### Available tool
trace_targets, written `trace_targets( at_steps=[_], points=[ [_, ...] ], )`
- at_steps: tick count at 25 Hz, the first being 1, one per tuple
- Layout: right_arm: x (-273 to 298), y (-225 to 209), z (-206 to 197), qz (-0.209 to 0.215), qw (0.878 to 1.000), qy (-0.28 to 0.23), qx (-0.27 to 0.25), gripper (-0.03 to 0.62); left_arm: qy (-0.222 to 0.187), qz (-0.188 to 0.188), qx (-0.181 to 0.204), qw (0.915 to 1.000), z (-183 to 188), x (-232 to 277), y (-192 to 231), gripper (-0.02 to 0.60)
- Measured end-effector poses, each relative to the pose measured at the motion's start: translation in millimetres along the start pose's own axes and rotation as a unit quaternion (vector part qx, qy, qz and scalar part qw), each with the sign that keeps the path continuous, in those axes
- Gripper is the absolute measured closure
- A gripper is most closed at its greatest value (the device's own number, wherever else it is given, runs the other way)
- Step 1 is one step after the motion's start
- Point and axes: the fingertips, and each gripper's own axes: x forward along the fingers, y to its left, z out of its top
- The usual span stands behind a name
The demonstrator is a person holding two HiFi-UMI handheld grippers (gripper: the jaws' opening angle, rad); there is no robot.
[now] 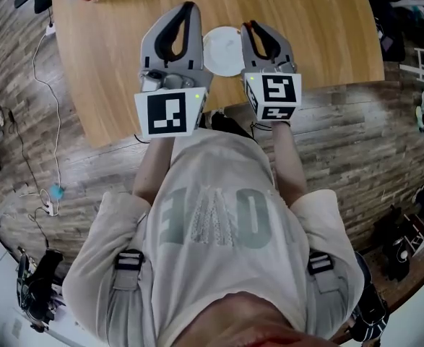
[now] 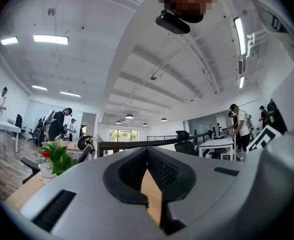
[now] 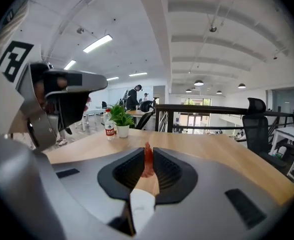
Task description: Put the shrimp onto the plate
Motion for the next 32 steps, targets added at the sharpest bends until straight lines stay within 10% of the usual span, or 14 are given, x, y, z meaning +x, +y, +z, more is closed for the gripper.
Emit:
trace_targets(
  at_steps=[16,32],
  points=[
    [36.5,8.8,-135.5,0.020,0.983,0.181,0.031,0.531,0.028,0.011,-0.009,0.9995,-18.9,-6.0,8.4,0.572],
    [36.2,10.5,-172.4,0.031,0.970,0.241,0.015,0.531,0.030,0.007,-0.005,0.9995,-21.1,-3.9,3.1,0.571]
  ],
)
